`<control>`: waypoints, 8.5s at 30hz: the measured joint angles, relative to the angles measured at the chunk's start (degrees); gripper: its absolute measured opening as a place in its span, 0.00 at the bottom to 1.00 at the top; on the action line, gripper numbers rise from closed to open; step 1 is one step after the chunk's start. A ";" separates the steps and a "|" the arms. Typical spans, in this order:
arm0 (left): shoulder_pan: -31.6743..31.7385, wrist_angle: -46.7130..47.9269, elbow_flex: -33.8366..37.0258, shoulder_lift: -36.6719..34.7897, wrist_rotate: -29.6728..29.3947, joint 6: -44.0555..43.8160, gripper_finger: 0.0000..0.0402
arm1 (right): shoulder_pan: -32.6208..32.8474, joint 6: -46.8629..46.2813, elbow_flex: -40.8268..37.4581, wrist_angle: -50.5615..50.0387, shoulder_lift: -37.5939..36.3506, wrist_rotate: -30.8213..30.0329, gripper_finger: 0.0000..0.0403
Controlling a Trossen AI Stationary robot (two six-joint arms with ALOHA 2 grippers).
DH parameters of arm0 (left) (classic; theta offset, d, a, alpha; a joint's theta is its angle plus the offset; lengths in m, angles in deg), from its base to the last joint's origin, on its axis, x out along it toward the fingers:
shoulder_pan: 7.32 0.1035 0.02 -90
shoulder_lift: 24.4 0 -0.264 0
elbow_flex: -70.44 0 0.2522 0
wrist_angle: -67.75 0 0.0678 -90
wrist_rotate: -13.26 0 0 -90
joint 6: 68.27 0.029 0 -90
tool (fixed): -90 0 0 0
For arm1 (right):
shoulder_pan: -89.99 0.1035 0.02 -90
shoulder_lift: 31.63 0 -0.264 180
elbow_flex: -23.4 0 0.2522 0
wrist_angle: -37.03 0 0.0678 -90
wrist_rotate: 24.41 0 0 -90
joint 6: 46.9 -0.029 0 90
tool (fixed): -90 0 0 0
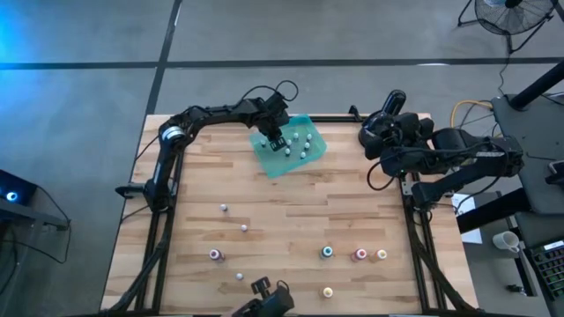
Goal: Pick & Place food coloring
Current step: Put the red small food coloring into the green bin, then put the blue small food coloring into the green bin
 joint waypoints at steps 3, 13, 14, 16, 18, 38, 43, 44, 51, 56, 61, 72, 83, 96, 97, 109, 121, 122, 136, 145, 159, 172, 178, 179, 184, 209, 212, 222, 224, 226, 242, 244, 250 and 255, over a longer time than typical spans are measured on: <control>-0.02 0.14 0.00 -0.03 0.24 -0.02 0.08 | -0.16 0.04 0.00 0.01 0.00 0.02 0.30; -0.07 1.03 0.12 -0.83 0.16 0.03 0.23 | -0.16 1.33 0.00 0.01 0.00 0.00 0.29; -0.10 1.04 0.06 -1.06 0.13 0.03 0.24 | -0.16 1.47 0.00 0.02 0.00 0.01 0.29; -0.13 1.62 -0.11 -1.68 -0.26 0.04 0.28 | -0.16 1.53 0.00 0.00 0.00 -0.04 0.30; -0.31 2.08 -0.11 -2.28 -1.15 0.08 0.30 | -0.16 1.57 0.00 0.02 0.00 -0.24 0.30; -12.82 18.52 28.01 -36.44 4.63 12.20 0.33 | -2.28 8.85 0.00 0.15 0.00 -0.89 0.29; -20.92 17.49 36.53 -44.76 2.54 0.74 0.33 | -3.46 10.90 0.00 0.16 0.00 -0.92 0.28; -22.66 17.22 37.72 -45.91 1.91 -0.67 0.33 | -3.72 11.38 0.00 0.18 0.00 -0.90 0.28; -32.14 17.66 44.23 -50.47 -0.03 -9.64 0.33 | -5.42 13.11 0.00 0.35 0.00 -0.90 0.28; -35.25 18.04 46.68 -50.95 -0.52 -11.94 0.33 | -5.52 13.09 0.00 0.35 0.00 -0.88 0.28; -35.69 16.58 48.29 -50.83 -0.51 -11.93 0.33 | -5.52 13.03 0.00 0.39 0.00 -0.85 0.27; -35.69 10.99 51.95 -50.83 0.47 -11.89 0.33 | -5.52 12.87 0.00 0.55 0.00 -0.83 0.26; -35.69 9.14 52.13 -47.83 1.04 -10.11 0.33 | -5.52 12.87 0.00 0.57 0.00 -0.83 0.26; -35.69 8.99 53.14 -47.07 0.79 -9.04 0.33 | -5.63 13.02 -0.02 0.57 0.00 -0.86 0.26; -35.69 8.95 53.30 -47.07 0.78 -9.05 0.33 | -5.72 13.05 -0.02 0.57 0.00 -0.86 0.26; -35.69 7.55 53.92 -47.07 -0.67 -9.37 0.25 | -5.78 13.07 -0.02 0.52 0.00 -0.87 0.24; -35.69 6.50 54.73 -47.08 -0.09 -11.72 0.21 | -5.78 13.07 -0.02 0.50 0.00 -0.90 0.25; -35.69 6.55 54.71 -47.09 -0.16 -11.87 0.21 | -5.78 13.09 -0.02 0.50 0.00 -0.90 0.24; -35.09 7.42 52.91 -47.09 -1.48 -14.62 0.08 | -5.78 13.09 -0.02 0.48 0.00 -0.92 0.24; -22.98 10.21 41.63 -47.09 -3.35 -16.70 0.06 | -5.78 13.09 -0.02 0.48 0.00 -0.96 0.24; -9.16 10.15 10.21 -27.42 -6.68 -4.68 0.06 | -5.76 13.09 -0.02 0.50 0.02 -0.94 0.23; -9.20 11.98 2.29 -8.55 -0.27 -2.96 0.07 | -5.74 12.85 -0.02 0.48 0.02 0.26 0.25; -9.23 8.01 2.34 -5.42 -3.59 -3.68 0.07 | -5.76 12.87 -0.02 0.22 0.02 0.24 0.23; -9.24 8.16 2.34 -4.84 -4.20 -3.77 0.07 | -5.78 12.87 -0.02 0.19 0.02 0.24 0.22; -8.92 9.61 2.40 -3.30 -4.78 -5.10 0.07 | -5.78 12.90 -0.02 0.20 0.02 0.22 0.22; -9.04 12.36 -0.55 -6.64 -5.79 -1.62 0.31 | -5.78 12.92 -0.11 0.20 0.02 0.06 0.24; -9.82 15.29 -0.55 -10.83 -2.92 5.33 0.31 | -5.78 13.07 -0.13 0.20 0.02 0.07 0.23; -16.92 20.18 10.72 -25.92 2.33 13.49 0.31 | -5.74 13.44 -0.30 0.17 0.02 0.13 0.22; -20.14 20.27 15.31 -29.06 2.39 13.11 0.31 | -5.76 13.53 -0.43 0.15 0.02 0.13 0.22; -23.75 19.86 19.82 -31.98 2.48 11.71 0.31 | -5.76 14.22 -0.50 0.16 0.02 0.20 0.22; -51.98 9.64 35.14 -37.14 -7.20 -15.57 0.31 | -5.78 18.05 -0.81 0.20 0.02 0.26 0.21; -52.51 9.20 35.09 -36.81 -7.36 -17.38 0.31 | -5.78 18.03 -0.83 0.20 0.02 0.25 0.22; -52.81 8.60 35.04 -34.76 -7.02 -17.85 0.31 | -5.78 18.03 -0.83 0.20 0.02 0.50 0.21; -52.83 6.76 35.04 -32.45 -5.59 -17.17 0.31 | -5.78 18.03 -0.83 0.20 0.02 0.72 0.20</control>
